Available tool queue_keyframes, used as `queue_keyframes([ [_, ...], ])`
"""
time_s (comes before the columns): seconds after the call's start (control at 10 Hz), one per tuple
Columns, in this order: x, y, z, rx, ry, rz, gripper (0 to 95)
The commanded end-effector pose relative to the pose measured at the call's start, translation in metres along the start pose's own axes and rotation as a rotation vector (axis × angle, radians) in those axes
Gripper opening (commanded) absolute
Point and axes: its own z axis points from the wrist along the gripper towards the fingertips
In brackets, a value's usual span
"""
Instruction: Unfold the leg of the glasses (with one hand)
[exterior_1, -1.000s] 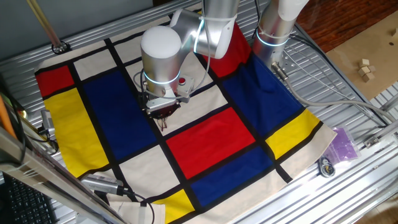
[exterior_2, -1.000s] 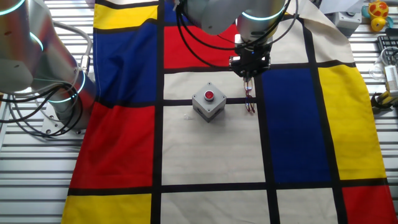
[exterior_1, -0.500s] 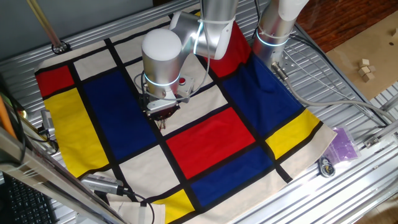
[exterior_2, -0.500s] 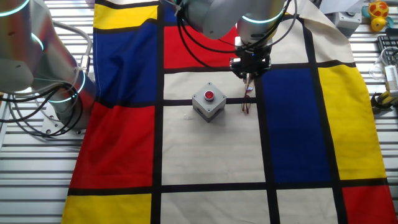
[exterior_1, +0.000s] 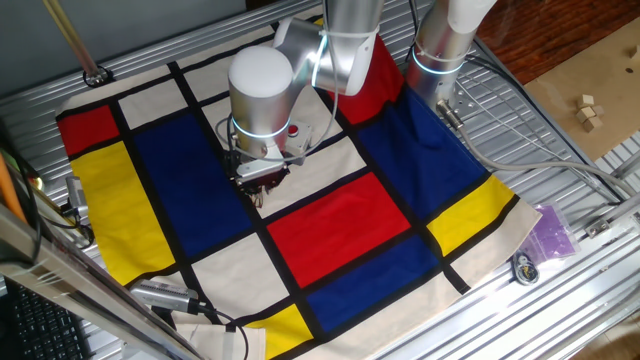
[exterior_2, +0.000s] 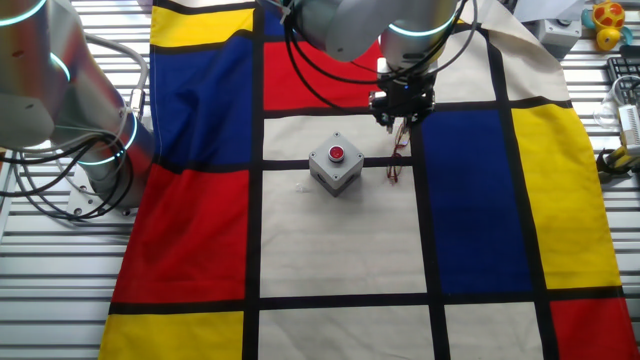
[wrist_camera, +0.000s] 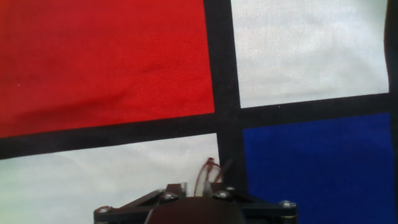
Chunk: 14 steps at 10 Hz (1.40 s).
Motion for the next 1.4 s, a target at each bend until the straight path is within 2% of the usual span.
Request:
queue_keyframes([
  [0.1, 0.0005, -0.0004, 0.0007, 0.004, 0.003, 0.001, 0.0],
  [0.8, 0.0006, -0.0004, -0.0007, 0.01, 0.014, -0.009, 0.0],
  [0.9, 0.0005, -0.0005, -0.0009, 0.01, 0.015, -0.007, 19.0],
  [1.4, 0.0002, -0.001, 0.001, 0.012, 0.022, -0.002, 19.0],
])
